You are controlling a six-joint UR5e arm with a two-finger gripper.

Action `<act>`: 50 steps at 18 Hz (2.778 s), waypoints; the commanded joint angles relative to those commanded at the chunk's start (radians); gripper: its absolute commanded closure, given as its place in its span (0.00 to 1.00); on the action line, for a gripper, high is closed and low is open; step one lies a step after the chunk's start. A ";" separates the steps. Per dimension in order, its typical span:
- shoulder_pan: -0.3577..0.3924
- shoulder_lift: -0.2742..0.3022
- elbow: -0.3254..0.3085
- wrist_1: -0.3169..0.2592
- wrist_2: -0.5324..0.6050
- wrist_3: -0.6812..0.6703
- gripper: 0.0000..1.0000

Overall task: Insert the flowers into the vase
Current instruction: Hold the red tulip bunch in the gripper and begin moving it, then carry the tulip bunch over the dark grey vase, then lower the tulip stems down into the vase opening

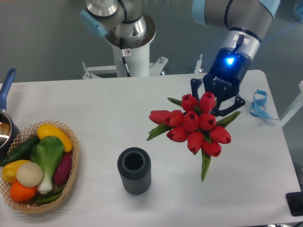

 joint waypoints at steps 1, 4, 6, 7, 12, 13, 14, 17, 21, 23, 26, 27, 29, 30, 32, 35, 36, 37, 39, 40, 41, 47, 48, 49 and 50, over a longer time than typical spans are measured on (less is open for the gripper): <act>-0.003 0.000 -0.002 0.002 -0.002 -0.002 0.87; -0.021 -0.006 -0.003 0.003 -0.003 -0.002 0.86; -0.037 -0.012 0.003 0.005 -0.006 0.000 0.86; -0.041 -0.017 0.003 0.008 -0.021 0.003 0.86; -0.055 -0.048 -0.005 0.054 -0.242 0.000 0.86; -0.055 -0.048 -0.006 0.054 -0.276 0.000 0.86; -0.055 -0.046 -0.006 0.054 -0.314 0.002 0.86; -0.069 -0.058 -0.006 0.058 -0.403 0.023 0.87; -0.147 -0.093 0.000 0.063 -0.423 0.087 0.87; -0.173 -0.109 0.003 0.069 -0.423 0.091 0.87; -0.190 -0.109 -0.017 0.069 -0.423 0.091 0.87; -0.192 -0.109 -0.023 0.069 -0.423 0.091 0.87; -0.193 -0.107 -0.034 0.069 -0.423 0.090 0.87; -0.193 -0.107 -0.040 0.069 -0.423 0.091 0.87; -0.193 -0.110 -0.052 0.071 -0.422 0.091 0.87; -0.193 -0.118 -0.066 0.071 -0.420 0.092 0.87; -0.193 -0.123 -0.075 0.071 -0.420 0.097 0.87; -0.193 -0.126 -0.084 0.071 -0.420 0.104 0.87; -0.193 -0.144 -0.098 0.071 -0.420 0.107 0.87; -0.195 -0.152 -0.100 0.071 -0.420 0.107 0.87; -0.193 -0.164 -0.100 0.071 -0.420 0.107 0.87; -0.187 -0.221 -0.118 0.074 -0.419 0.110 0.87; -0.186 -0.225 -0.120 0.075 -0.419 0.110 0.86; -0.184 -0.233 -0.118 0.075 -0.419 0.112 0.86; -0.184 -0.244 -0.118 0.077 -0.414 0.112 0.86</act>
